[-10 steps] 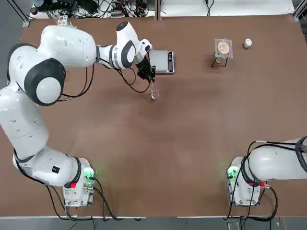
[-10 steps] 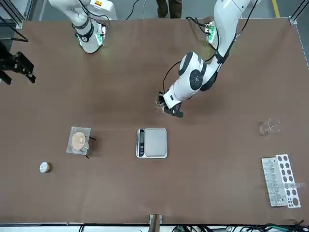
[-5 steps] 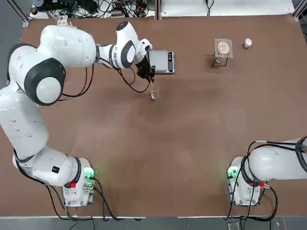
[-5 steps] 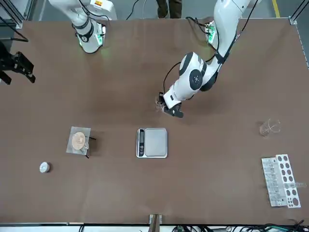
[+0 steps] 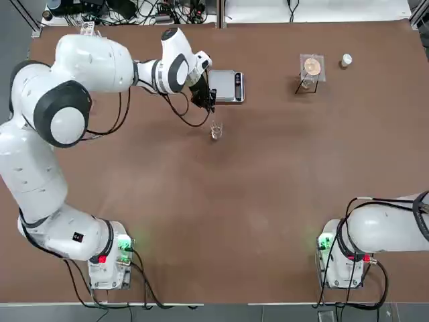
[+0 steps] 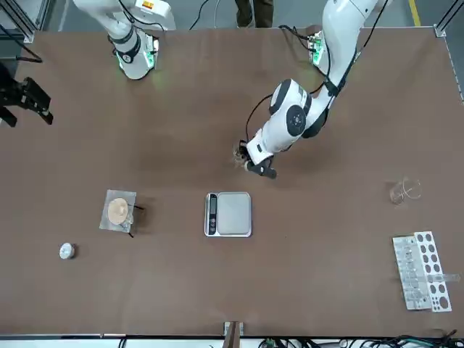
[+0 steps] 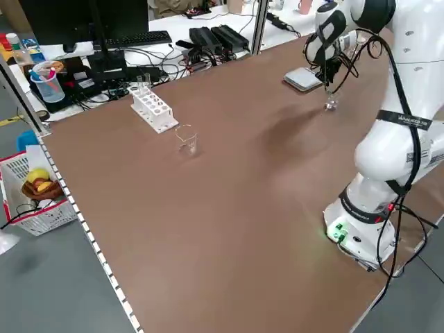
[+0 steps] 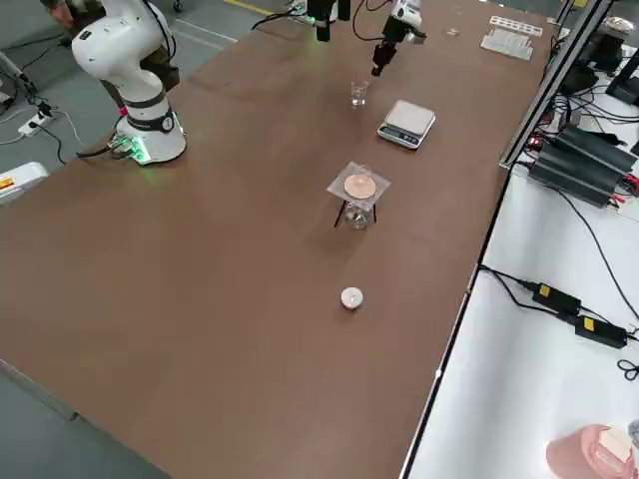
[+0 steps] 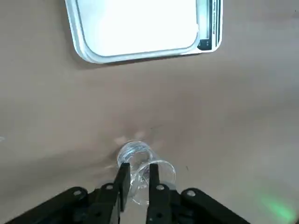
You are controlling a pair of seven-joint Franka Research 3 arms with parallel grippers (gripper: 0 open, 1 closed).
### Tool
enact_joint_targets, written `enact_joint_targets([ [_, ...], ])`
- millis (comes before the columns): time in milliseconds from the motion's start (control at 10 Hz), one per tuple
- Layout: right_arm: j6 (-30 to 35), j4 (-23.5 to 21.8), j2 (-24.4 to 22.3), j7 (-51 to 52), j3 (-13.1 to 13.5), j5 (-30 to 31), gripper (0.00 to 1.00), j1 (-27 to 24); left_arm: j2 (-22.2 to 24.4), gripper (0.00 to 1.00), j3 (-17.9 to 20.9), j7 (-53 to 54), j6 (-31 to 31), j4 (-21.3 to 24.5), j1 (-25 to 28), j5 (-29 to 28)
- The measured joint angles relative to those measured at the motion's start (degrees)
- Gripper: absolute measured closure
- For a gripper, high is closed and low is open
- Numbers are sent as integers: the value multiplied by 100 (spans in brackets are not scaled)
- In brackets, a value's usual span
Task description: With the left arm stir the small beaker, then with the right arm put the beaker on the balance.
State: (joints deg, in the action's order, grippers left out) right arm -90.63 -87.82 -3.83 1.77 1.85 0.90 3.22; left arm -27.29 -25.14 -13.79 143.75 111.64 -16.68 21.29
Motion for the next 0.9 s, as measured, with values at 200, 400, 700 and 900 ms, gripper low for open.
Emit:
enact_joint_targets([
  [200,0,0,0,0,2,0,0,0,-9,79,4,0,0,-19,0,0],
  [400,0,0,0,0,2,0,0,0,-36,79,5,0,0,-20,-1,0],
  [700,0,0,0,2,3,0,0,-1,-67,79,5,0,0,-27,-3,0],
  [900,0,0,0,2,3,0,0,-1,-69,81,5,0,0,-32,-6,0],
])
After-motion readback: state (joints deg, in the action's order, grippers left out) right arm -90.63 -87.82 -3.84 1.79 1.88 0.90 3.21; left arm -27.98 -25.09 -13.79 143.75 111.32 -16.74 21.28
